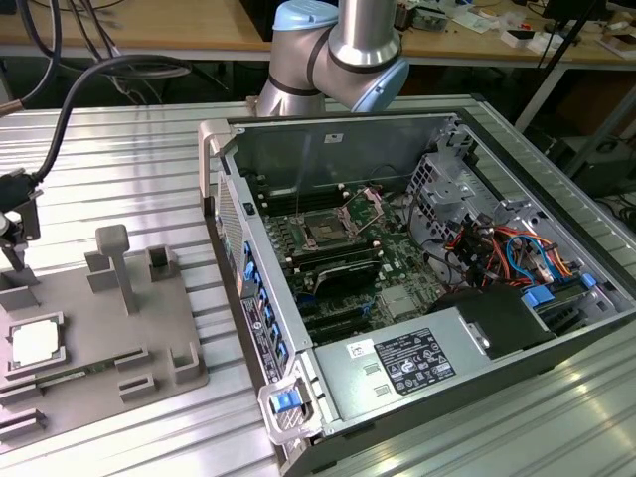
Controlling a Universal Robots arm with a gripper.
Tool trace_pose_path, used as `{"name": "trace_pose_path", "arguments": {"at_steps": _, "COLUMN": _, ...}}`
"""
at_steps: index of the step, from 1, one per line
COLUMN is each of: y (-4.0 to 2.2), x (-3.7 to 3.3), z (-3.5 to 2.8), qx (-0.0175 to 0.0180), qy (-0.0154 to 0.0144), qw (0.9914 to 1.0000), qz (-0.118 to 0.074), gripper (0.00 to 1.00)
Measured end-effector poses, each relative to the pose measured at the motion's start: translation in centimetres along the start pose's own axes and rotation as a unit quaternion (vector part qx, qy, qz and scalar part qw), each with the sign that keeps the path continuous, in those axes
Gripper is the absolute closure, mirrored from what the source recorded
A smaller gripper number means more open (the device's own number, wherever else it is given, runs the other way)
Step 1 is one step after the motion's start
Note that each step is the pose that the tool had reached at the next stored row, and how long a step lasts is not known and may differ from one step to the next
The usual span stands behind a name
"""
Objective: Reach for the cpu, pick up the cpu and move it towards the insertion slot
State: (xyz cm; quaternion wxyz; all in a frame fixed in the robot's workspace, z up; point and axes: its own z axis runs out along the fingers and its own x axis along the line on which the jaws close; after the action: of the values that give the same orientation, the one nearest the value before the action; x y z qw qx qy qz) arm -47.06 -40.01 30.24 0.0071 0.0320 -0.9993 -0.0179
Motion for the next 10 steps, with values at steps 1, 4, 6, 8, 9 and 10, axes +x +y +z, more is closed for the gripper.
{"name": "trace_pose_path", "arguments": {"at_steps": 1, "y": 0.0, "x": 0.0, "z": 0.04, "qx": 0.0, "qy": 0.0, "qw": 1.0, "qz": 0.0, "gripper": 0.32}}
{"name": "trace_pose_path", "arguments": {"at_steps": 4, "y": -0.02, "x": 0.0, "z": 0.12, "qx": 0.0, "qy": 0.0001, "qw": 1.0, "qz": 0.0, "gripper": 0.32}}
{"name": "trace_pose_path", "arguments": {"at_steps": 6, "y": -0.02, "x": 0.0, "z": 0.16, "qx": 0.0, "qy": 0.0, "qw": 1.0, "qz": 0.0, "gripper": 0.32}}
{"name": "trace_pose_path", "arguments": {"at_steps": 8, "y": -0.03, "x": 0.0, "z": 0.17, "qx": 0.0, "qy": 0.0001, "qw": 1.0, "qz": 0.0, "gripper": 0.32}}
{"name": "trace_pose_path", "arguments": {"at_steps": 9, "y": -0.03, "x": 0.0, "z": 0.18, "qx": 0.0, "qy": 0.0001, "qw": 1.0, "qz": 0.0, "gripper": 0.32}}
{"name": "trace_pose_path", "arguments": {"at_steps": 10, "y": -0.04, "x": 0.0, "z": 0.19, "qx": 0.0, "qy": 0.0, "qw": 1.0, "qz": 0.0, "gripper": 0.32}}
